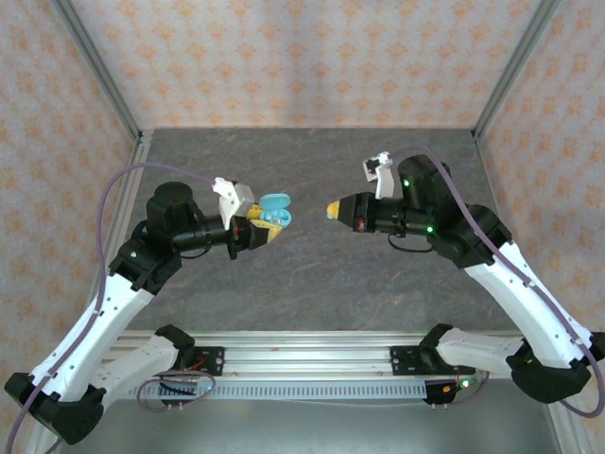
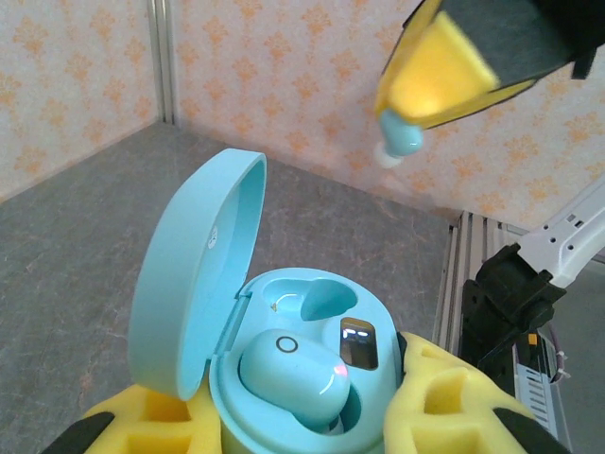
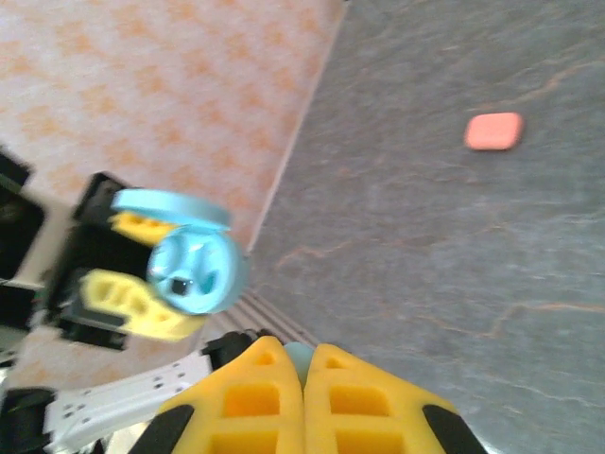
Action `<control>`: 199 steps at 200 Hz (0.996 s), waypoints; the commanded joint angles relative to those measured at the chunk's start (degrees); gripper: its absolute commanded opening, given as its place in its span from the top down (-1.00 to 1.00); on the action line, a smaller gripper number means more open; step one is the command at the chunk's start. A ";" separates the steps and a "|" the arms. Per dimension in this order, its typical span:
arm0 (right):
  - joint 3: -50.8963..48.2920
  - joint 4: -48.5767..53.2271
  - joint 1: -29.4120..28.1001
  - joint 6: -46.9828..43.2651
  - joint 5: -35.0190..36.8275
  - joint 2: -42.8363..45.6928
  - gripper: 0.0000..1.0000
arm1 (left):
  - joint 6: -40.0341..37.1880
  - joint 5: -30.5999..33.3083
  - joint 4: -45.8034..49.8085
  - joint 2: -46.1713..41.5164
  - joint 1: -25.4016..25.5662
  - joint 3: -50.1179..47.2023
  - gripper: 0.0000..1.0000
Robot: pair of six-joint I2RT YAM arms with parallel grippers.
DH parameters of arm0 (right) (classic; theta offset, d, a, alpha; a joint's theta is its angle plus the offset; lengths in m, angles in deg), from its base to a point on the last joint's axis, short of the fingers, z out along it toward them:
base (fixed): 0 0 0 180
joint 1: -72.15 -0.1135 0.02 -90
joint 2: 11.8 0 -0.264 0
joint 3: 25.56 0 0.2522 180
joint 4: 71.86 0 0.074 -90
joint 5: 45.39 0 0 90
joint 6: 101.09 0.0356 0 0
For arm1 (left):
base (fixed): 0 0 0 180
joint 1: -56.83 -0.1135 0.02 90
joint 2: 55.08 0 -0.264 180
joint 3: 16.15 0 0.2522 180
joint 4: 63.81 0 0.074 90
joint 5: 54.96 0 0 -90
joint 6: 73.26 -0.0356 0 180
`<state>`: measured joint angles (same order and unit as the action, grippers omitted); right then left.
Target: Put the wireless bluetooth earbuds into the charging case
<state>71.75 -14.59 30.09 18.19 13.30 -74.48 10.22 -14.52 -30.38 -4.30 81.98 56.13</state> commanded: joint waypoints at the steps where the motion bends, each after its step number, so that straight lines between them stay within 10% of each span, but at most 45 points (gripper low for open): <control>1: 2.29 -5.69 -3.91 3.34 1.69 -1.53 0.99 | -0.39 -2.11 -3.16 -0.16 0.52 1.60 0.94; 199: 6.01 -6.56 -8.30 -2.91 -0.92 -10.67 0.98 | -0.59 0.39 -3.69 2.04 3.11 2.52 0.94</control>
<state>77.44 -21.11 22.05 17.38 12.62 -84.84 10.24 -15.29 -31.50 -2.16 84.51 56.72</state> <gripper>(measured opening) 0.049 0.277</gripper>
